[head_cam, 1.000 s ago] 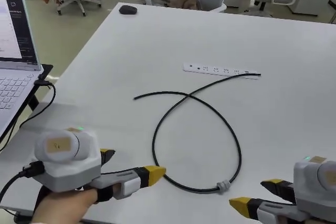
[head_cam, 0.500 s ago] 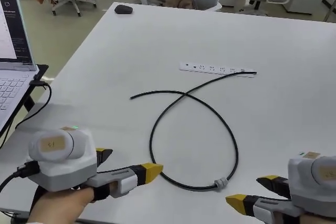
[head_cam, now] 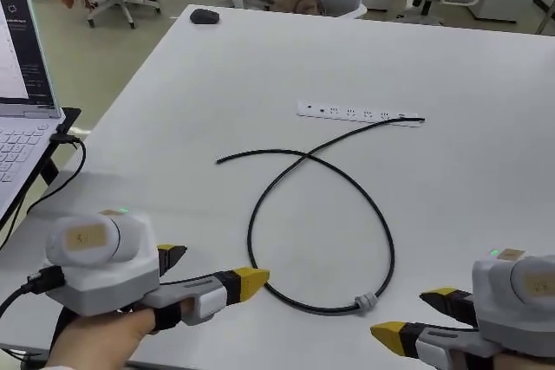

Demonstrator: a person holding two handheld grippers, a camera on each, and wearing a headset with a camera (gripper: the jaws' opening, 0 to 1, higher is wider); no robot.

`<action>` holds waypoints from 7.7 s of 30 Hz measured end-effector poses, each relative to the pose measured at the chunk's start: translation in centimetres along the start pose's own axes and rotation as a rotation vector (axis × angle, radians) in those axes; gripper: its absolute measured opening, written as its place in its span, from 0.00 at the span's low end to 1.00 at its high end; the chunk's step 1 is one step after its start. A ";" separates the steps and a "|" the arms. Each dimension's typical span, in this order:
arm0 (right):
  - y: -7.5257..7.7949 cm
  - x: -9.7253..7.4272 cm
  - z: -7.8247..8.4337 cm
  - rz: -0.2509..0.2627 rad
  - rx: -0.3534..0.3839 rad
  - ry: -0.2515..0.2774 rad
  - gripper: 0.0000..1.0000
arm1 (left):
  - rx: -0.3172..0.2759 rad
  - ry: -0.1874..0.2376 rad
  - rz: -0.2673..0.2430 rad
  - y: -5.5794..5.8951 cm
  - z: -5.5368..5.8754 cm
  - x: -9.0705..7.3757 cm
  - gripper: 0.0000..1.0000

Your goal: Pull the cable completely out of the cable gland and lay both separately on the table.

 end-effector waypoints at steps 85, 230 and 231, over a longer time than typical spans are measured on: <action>2.3 9.8 0.3 -0.361 -0.590 -0.204 0.12 | -0.004 0.001 0.061 0.7 -0.1 0.2 0.75; -8.6 -8.9 -16.5 -1.042 0.067 0.323 0.10 | 0.413 0.155 0.965 14.4 -7.9 -6.4 0.16; -8.5 -8.8 -16.5 -1.036 0.062 0.316 0.10 | 0.378 0.116 0.962 14.3 -7.8 -6.4 0.16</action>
Point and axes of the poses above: the centre of the closed fingertips' face, and the gripper's own axes: x roughly forward along the fingers, y roughly to its right, z roughly out of its underside, the point moved 6 cm from there along -x, roughly backward along the fingers, and after that the axes turned 7 degrees about -x, right-handed, at the moved point
